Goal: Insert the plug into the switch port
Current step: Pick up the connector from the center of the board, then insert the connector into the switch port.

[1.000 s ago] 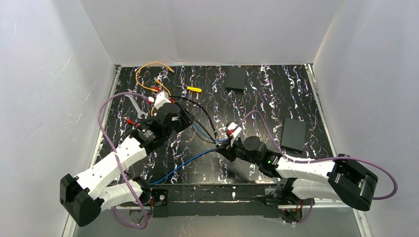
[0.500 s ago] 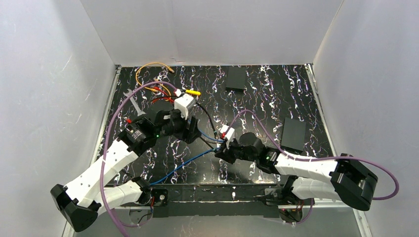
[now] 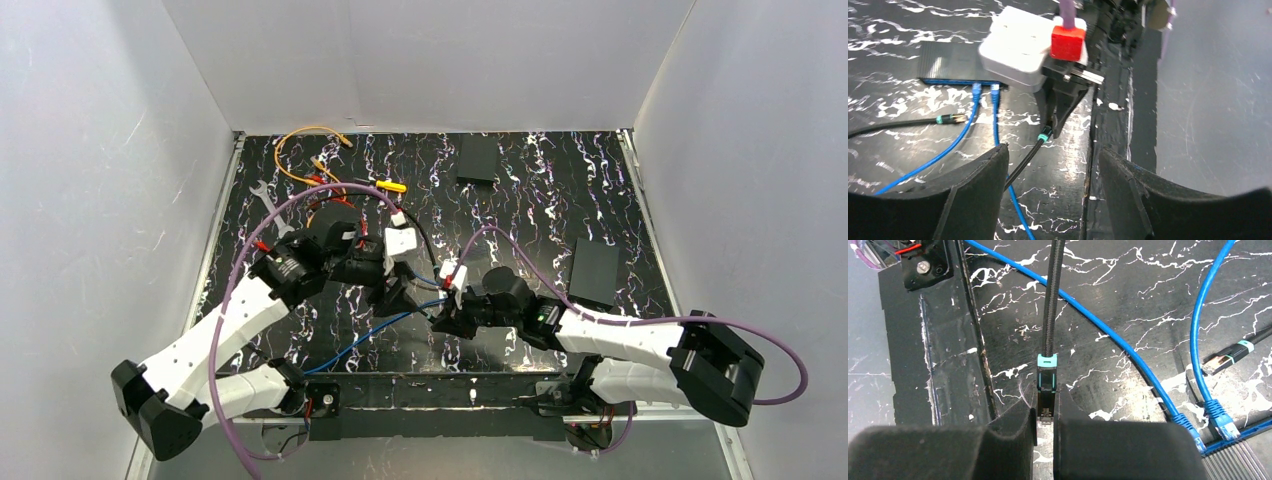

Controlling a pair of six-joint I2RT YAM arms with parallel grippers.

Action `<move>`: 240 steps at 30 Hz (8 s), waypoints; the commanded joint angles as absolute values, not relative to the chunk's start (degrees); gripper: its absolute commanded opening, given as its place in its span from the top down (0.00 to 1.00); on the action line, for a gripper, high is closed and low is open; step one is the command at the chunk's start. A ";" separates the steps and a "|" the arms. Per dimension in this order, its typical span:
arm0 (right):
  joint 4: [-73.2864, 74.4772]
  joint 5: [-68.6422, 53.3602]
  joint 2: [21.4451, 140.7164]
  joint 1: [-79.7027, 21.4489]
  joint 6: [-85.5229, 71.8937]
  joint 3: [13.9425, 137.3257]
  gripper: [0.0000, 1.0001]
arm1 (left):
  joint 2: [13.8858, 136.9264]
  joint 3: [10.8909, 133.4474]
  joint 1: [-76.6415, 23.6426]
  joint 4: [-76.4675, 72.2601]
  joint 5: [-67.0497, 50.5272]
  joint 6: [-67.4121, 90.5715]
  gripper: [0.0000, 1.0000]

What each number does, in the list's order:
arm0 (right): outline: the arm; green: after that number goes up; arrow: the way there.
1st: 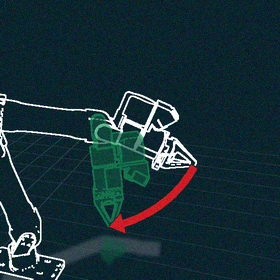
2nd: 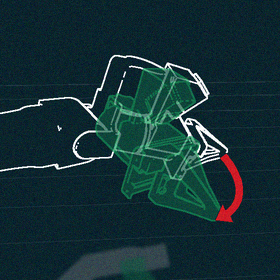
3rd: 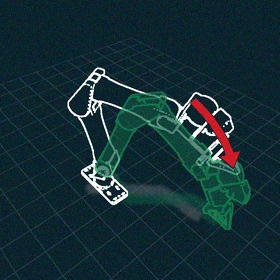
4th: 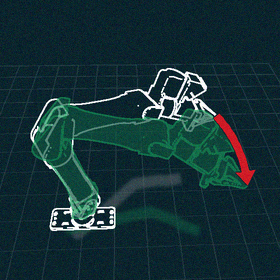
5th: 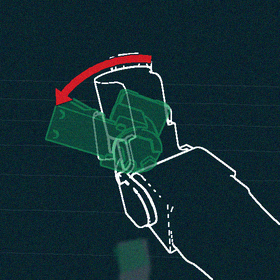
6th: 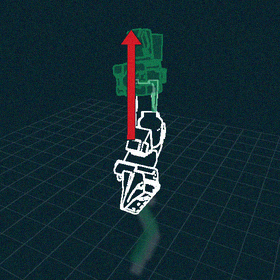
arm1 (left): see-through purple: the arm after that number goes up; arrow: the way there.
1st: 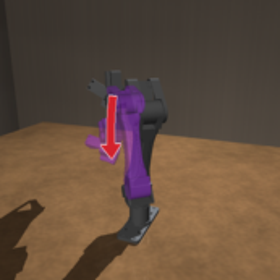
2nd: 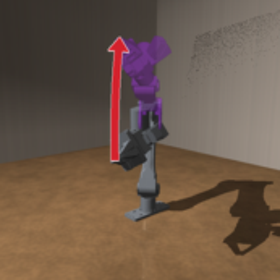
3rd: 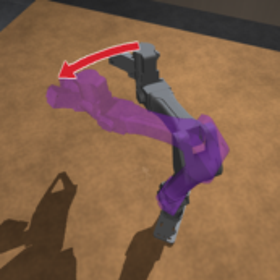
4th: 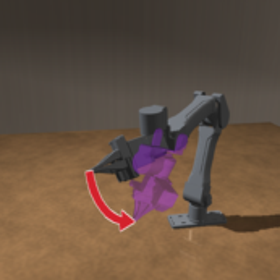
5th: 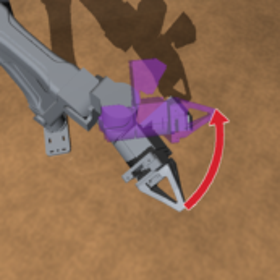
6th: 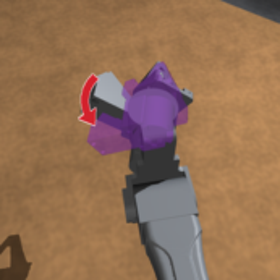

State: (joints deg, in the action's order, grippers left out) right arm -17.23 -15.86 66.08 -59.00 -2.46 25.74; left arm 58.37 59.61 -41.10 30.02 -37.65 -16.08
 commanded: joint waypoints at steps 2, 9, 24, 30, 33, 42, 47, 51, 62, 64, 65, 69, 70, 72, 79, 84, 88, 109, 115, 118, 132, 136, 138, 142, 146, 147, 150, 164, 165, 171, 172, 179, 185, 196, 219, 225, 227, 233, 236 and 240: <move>-19.67 -18.26 62.19 -59.06 -1.44 26.24 0.99 | 60.21 55.02 -42.57 27.40 -47.79 -23.73 0.35; -20.37 -20.37 61.98 -59.01 -1.15 26.10 0.99 | 60.66 49.70 -45.14 24.08 -45.71 -28.14 0.38; -22.11 -24.70 63.56 -59.06 -1.03 26.22 0.99 | 64.29 47.26 -47.74 20.17 -39.77 -28.69 0.42; -22.80 -24.13 62.29 -59.05 -1.17 25.54 0.99 | 66.66 47.58 -48.53 21.47 -38.92 -28.95 0.47; -23.28 -24.03 61.61 -59.06 -1.36 25.19 0.99 | 67.46 47.72 -48.85 21.53 -39.29 -28.59 0.52; -23.82 -23.47 59.85 -59.06 -1.55 24.43 0.99 | 69.42 48.85 -49.24 22.28 -41.36 -27.93 0.71; -23.99 -22.78 59.32 -59.06 -1.72 24.18 0.99 | 70.94 50.09 -49.32 24.52 -42.16 -28.58 0.86; -23.76 -20.68 57.86 -59.04 -2.01 23.61 0.95 | 71.89 51.60 -49.40 26.96 -41.59 -28.95 1.00; -22.64 -15.18 54.77 -59.06 -2.75 22.77 0.45 | 65.68 47.70 -49.31 18.64 -32.33 -25.59 1.00; -22.59 -13.76 54.53 -59.03 -3.02 22.53 0.38 | 64.07 46.75 -49.30 17.11 -31.65 -25.29 1.00; -22.74 -13.32 54.27 -59.01 -3.15 22.40 0.37 | 63.38 46.34 -49.24 16.45 -31.56 -25.05 1.00; -23.49 -12.49 52.74 -59.03 -3.38 21.45 0.37 | 61.88 45.55 -49.22 14.86 -31.90 -24.43 1.00; -23.55 -12.65 52.46 -58.99 -3.34 21.30 0.37 | 61.45 45.39 -49.25 14.40 -31.90 -24.10 1.00; -23.60 -13.48 52.30 -58.99 -3.13 21.18 0.38 | 60.56 44.81 -49.22 13.11 -32.40 -23.47 1.00; -23.97 -16.96 52.85 -58.98 -2.64 21.36 0.46 | 57.36 42.82 -49.13 8.77 -35.97 -21.52 1.00; -24.59 -17.89 52.44 -58.98 -2.64 21.18 0.54 | 57.76 42.97 -49.18 8.04 -38.38 -20.76 1.00; -24.59 -18.09 51.89 -58.98 -2.72 21.02 0.61 | 58.65 43.40 -49.15 8.32 -39.02 -20.49 1.00; -20.59 -20.59 52.90 -59.02 -0.49 23.08 0.99 | 57.58 48.10 -48.98 19.76 -38.18 -28.07 0.44; -20.64 -21.39 53.83 -58.98 -0.35 23.38 0.99 | 57.15 51.16 -48.99 24.08 -38.61 -31.94 0.40; -20.57 -21.62 53.92 -58.98 -0.42 23.38 0.99 | 58.82 52.37 -48.96 24.72 -40.65 -32.27 0.40; -21.49 -22.50 54.05 -59.05 -0.97 23.20 0.99 | 64.37 53.72 -49.54 25.75 -38.69 -36.04 0.51; -21.79 -22.48 54.14 -58.99 -1.14 23.12 0.99 | 65.30 53.79 -50.29 25.62 -38.03 -36.49 0.58; -21.87 -22.45 54.30 -59.04 -1.15 23.14 0.99 | 65.63 53.70 -50.85 25.46 -37.68 -36.73 0.62; -22.04 -22.50 54.57 -58.97 -1.26 23.12 0.99 | 66.20 53.44 -51.61 25.10 -36.93 -36.91 0.66; -22.08 -22.41 54.56 -58.98 -1.39 23.12 0.99 | 66.36 53.19 -52.09 24.81 -36.33 -37.00 0.69; -22.13 -22.34 54.56 -59.03 -1.45 23.06 0.99 | 66.45 53.10 -52.10 24.79 -36.24 -37.08 0.69; -22.30 -22.33 54.56 -59.03 -1.53 23.03 0.99 | 66.70 52.87 -52.40 24.70 -35.91 -37.11 0.71; -22.84 -16.63 53.80 -58.98 -3.30 22.53 0.96 | 67.07 51.84 -52.74 19.08 -26.73 -29.25 1.00; -22.81 -15.80 53.56 -58.97 -3.48 22.44 0.91 | 66.86 51.33 -52.75 17.29 -24.87 -28.46 1.00; -20.96 -5.39 52.24 -58.97 -4.81 22.46 0.56 | 67.73 48.94 -52.32 6.74 -10.41 -24.67 1.00; -20.54 -3.26 52.09 -58.96 -5.09 22.49 0.50 | 68.24 48.47 -51.92 5.06 -7.29 -24.22 1.00; -16.75 13.54 52.15 -58.16 -7.62 23.31 0.28 | 69.95 46.72 -44.00 -4.51 3.91 -18.78 1.00; -12.32 24.12 55.41 -56.09 -10.21 25.77 0.13 | 70.06 47.69 -36.01 -10.52 11.38 -13.59 1.00; -9.87 24.52 57.85 -46.52 -15.81 27.36 0.11 | 68.84 52.45 -25.24 -10.47 18.16 -6.59 1.00; -7.56 1.29 79.13 -30.38 -20.83 38.92 0.14 | 85.58 46.70 -41.18 -13.45 -16.58 -13.00 1.00; -9.38 -4.30 82.28 -27.46 -21.74 38.52 0.14 | 90.23 46.28 -44.57 -16.41 -15.87 -12.05 1.00; -10.46 -6.01 82.91 -26.64 -21.94 38.07 0.14 | 91.48 46.15 -45.33 -17.24 -15.65 -11.74 1.00; -12.72 -10.00 84.95 -25.43 -21.98 36.94 0.15 | 93.72 45.70 -46.49 -18.63 -13.87 -11.48 1.00; -13.54 -11.23 85.94 -25.08 -21.97 36.38 0.15 | 94.19 45.77 -46.65 -18.76 -13.35 -11.53 1.00; -14.57 -12.37 86.40 -24.96 -22.15 35.33 0.17 | 95.10 46.32 -46.92 -19.24 -12.28 -11.84 1.00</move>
State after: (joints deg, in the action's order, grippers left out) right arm -11.03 -9.67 85.73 -25.34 -21.78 36.51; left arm 94.45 46.09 -46.39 -17.63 -13.43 -11.75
